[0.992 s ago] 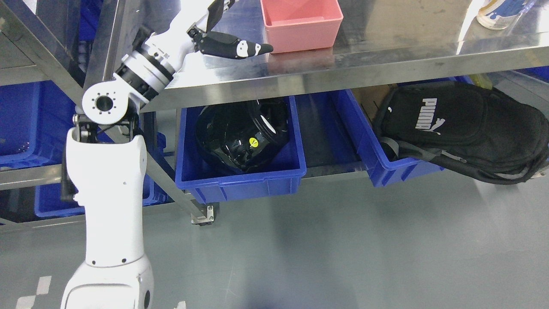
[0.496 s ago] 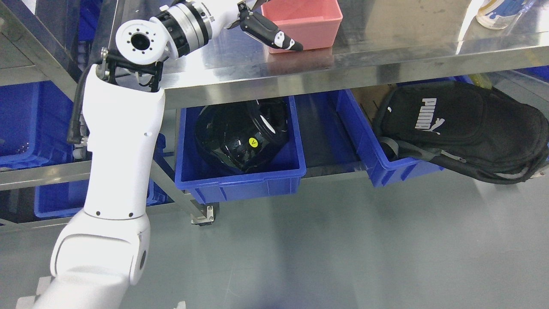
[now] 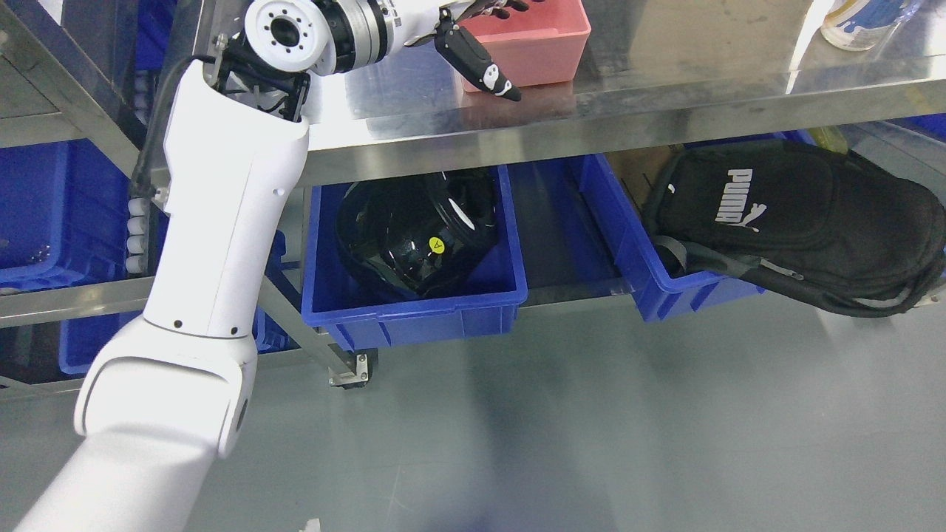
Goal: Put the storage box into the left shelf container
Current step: 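Close the left hand fingers on the pink box's near edge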
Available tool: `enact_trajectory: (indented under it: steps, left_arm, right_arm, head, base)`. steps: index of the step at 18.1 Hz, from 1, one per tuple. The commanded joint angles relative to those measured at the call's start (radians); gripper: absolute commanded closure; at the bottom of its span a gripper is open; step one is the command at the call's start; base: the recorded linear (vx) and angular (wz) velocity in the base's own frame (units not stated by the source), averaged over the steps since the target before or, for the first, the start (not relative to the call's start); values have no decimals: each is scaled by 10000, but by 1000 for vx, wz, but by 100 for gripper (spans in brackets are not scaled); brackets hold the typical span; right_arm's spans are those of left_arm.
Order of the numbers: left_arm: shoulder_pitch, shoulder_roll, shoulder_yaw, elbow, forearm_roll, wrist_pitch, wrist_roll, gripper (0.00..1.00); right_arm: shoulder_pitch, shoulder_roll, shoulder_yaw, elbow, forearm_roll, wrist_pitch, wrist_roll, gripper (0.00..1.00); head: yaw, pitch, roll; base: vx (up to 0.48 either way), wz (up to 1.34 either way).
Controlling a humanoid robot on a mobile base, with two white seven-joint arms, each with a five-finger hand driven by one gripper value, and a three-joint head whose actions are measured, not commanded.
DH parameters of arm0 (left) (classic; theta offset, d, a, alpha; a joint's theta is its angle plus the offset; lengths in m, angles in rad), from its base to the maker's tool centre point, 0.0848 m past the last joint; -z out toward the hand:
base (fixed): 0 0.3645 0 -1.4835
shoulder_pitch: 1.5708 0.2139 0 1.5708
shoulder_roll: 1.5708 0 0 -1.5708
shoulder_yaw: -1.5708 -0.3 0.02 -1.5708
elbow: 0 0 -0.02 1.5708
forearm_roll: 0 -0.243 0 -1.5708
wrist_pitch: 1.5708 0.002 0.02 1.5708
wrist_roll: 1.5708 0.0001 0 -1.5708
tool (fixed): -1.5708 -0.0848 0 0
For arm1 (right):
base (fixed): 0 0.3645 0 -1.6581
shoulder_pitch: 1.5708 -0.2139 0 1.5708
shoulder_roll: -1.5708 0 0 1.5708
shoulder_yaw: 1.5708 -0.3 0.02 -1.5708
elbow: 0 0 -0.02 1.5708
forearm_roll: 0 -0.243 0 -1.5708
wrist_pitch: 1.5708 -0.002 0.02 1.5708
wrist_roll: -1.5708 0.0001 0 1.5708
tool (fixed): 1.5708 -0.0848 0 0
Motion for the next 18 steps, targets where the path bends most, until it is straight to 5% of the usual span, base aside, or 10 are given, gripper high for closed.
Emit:
enact_trajectory:
  steps: [1, 14, 18]
  left_arm:
    - [-972, 124, -683, 2515, -339, -9, -18, 7]
    - [-1096, 124, -1634, 3147, -232, -683, 440, 12]
    - [-1096, 124, -1726, 3147, -262, -822, 549, 22]
  right_arm:
    - [-46, -175, 1, -175, -215, -19, 7, 0]
    - [-46, -175, 1, -175, -215, -19, 7, 0]
    - [-31, -175, 1, -175, -215, -19, 7, 0]
  head:
    - [0, 0, 0]
    - [0, 0, 0]
    - [0, 0, 0]
  base:
    - [0, 0]
    - [0, 3]
    - [-2, 58]
